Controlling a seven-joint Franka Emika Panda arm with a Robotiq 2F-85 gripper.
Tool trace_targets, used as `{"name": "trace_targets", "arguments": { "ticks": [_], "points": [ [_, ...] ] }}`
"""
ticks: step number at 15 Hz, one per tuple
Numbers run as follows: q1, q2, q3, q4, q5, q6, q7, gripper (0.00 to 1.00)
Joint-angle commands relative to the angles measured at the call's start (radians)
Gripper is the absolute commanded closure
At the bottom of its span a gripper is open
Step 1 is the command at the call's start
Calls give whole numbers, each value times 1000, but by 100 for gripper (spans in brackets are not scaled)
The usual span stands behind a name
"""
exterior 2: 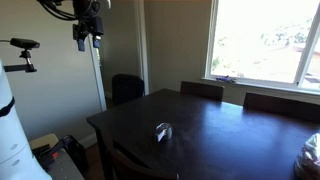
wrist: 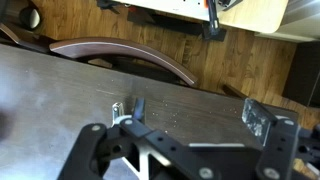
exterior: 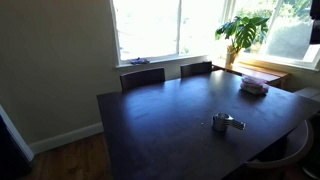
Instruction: Unstack the silver pots.
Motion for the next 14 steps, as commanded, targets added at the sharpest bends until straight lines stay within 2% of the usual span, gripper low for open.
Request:
{"name": "trace_targets", "arguments": {
  "ticks": [1,10,14],
  "points": [
    [14,4,-11,2,-6,-1,7,0],
    [14,6,-11,2,-6,-1,7,0],
    [28,26,15,1,10,9,28,0]
  ]
}}
